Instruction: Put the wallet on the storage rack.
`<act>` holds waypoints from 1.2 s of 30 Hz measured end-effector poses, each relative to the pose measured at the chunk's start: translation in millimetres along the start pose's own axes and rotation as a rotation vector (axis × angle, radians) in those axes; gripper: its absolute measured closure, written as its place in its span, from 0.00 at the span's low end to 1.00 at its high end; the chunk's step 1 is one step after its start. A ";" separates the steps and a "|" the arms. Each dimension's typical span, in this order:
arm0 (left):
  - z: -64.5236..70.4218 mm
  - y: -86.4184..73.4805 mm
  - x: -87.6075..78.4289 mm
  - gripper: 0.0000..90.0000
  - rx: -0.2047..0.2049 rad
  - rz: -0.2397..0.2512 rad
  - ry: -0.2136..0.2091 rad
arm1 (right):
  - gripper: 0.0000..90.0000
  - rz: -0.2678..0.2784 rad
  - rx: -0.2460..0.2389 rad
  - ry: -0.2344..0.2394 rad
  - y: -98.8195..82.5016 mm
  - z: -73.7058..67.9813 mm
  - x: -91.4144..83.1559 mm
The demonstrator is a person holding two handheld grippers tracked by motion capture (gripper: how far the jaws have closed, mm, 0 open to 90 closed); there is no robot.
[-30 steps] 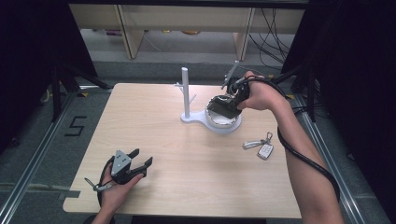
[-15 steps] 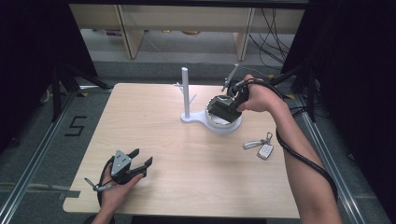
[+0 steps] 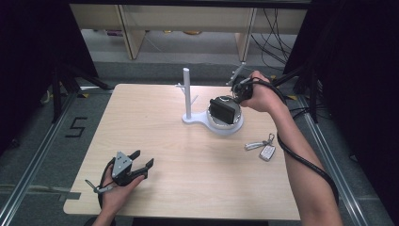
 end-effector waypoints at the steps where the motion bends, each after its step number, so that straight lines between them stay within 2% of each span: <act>1: 0.2 0.0 0.1 0.38 0.000 0.000 0.000 | 0.78 0.000 0.000 -0.009 -1.0 1.5 -1.5; 6: 1.1 0.2 0.8 0.38 0.005 0.005 -0.006 | 0.77 0.009 0.012 -0.039 -5.8 1.8 -8.2; 7: 1.2 0.1 0.8 0.38 0.007 0.005 -0.005 | 0.77 0.014 0.018 -0.024 -6.0 -0.3 -8.8; 10: 1.3 -0.1 0.4 0.38 0.008 0.001 -0.001 | 0.77 0.018 0.034 -0.021 -7.4 -5.3 -10.3; 11: 1.5 0.2 0.7 0.38 0.006 0.007 -0.005 | 0.77 0.026 0.011 -0.017 -6.5 -5.3 -10.1; 16: 1.3 0.1 0.6 0.38 0.005 0.005 -0.007 | 0.77 0.023 0.007 -0.011 -10.1 -8.2 -11.3; 17: 1.4 0.1 0.6 0.38 0.006 0.005 -0.007 | 0.77 0.020 0.032 -0.012 -12.3 -10.0 -11.2; 19: 1.2 0.3 0.6 0.38 0.012 0.005 -0.009 | 0.77 0.019 0.028 -0.007 -15.7 -9.6 -10.9; 22: 1.2 0.3 0.6 0.38 0.013 0.005 -0.009 | 0.77 0.014 0.082 0.012 -27.8 -11.7 -8.8; 24: 1.8 0.0 0.5 0.38 0.005 0.004 -0.005 | 0.78 0.014 0.089 0.019 -31.2 -11.4 -8.2; 26: 1.6 -0.4 0.0 0.38 0.009 -0.004 0.002 | 0.78 0.011 0.149 0.035 -43.1 -13.3 -6.4; 30: 1.5 -0.4 0.0 0.38 0.008 -0.005 0.003 | 0.80 0.006 0.179 0.043 -56.2 -14.5 -4.2; 31: 1.5 -0.4 0.1 0.38 0.008 -0.005 0.003 | 0.82 0.008 0.192 0.026 -65.4 -13.3 -3.1; 32: 1.4 -0.4 0.1 0.38 0.010 -0.005 0.003 | 0.82 0.008 0.192 0.026 -65.4 -13.3 -3.1; 35: 1.6 -0.3 0.3 0.39 0.009 -0.005 0.003 | 0.85 0.008 0.243 0.056 -79.0 -18.1 -0.4; 36: 1.8 -0.3 0.4 0.39 0.008 -0.005 0.003 | 0.86 0.004 0.241 0.054 -83.7 -17.9 1.4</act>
Point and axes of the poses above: each handheld gripper's, and its own axes: x roughly forward along the jaws, y roughly out of its top, z roughly to its right, the point moved 8 cm from there along x, roughly forward along the jaws, and after that the axes turned 9 degrees about y, right-handed, at the moved point
